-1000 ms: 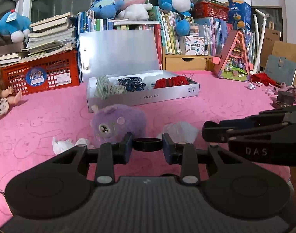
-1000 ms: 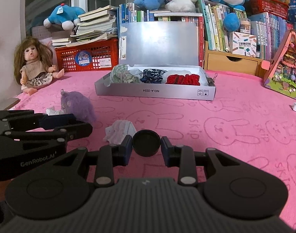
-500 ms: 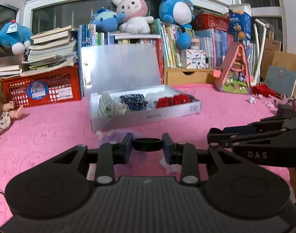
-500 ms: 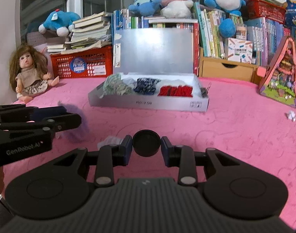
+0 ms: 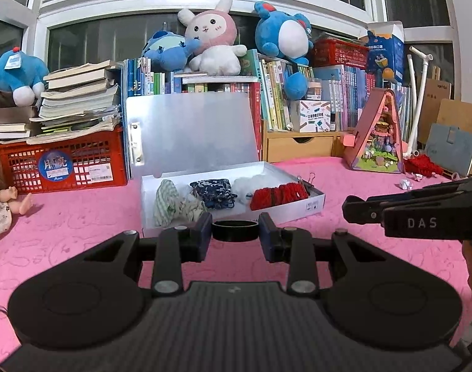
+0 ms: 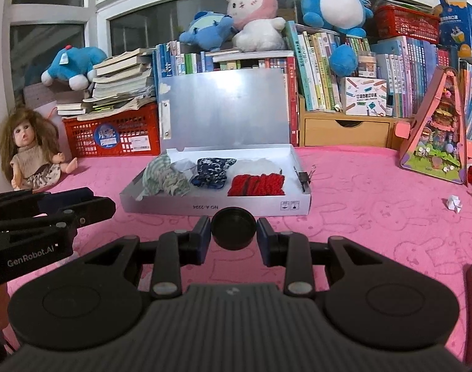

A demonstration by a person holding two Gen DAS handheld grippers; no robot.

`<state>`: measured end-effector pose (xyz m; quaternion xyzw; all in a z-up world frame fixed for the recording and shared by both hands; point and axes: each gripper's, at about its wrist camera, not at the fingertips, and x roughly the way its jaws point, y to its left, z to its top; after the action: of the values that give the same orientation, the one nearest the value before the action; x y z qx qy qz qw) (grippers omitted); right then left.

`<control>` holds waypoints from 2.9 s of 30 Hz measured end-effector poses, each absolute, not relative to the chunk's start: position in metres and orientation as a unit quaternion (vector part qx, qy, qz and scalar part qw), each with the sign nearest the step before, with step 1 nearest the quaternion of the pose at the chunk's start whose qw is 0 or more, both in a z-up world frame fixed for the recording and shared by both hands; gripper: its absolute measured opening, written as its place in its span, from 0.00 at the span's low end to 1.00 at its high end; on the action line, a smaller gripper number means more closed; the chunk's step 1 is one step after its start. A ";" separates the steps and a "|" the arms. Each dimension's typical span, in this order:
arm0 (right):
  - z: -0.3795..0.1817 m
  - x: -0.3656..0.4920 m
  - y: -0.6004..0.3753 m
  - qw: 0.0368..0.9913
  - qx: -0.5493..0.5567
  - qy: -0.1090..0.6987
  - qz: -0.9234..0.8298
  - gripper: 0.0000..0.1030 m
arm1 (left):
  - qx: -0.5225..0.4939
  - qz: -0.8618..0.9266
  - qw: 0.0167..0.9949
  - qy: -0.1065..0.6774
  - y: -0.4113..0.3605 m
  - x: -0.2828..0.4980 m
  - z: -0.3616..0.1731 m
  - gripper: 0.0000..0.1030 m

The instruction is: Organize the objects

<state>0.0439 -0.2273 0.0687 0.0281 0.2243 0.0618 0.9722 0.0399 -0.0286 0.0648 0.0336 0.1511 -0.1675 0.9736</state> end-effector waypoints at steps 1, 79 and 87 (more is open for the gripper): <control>0.069 0.045 -0.229 0.972 0.029 0.225 0.061 0.36 | 0.032 -0.167 0.974 0.153 -0.029 0.042 0.065 0.37; 0.038 0.372 -0.268 0.920 0.114 0.373 0.031 0.36 | -0.035 -0.039 0.939 0.339 -0.014 0.392 0.055 0.37; 0.028 0.381 -0.260 0.918 0.100 0.381 0.034 0.36 | -0.033 -0.027 0.935 0.352 -0.013 0.402 0.041 0.37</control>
<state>0.3811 -0.2601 0.0284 0.0999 0.3811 0.0339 0.9185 0.4024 -0.0131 0.0407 -0.0328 0.3520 -0.0269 0.9350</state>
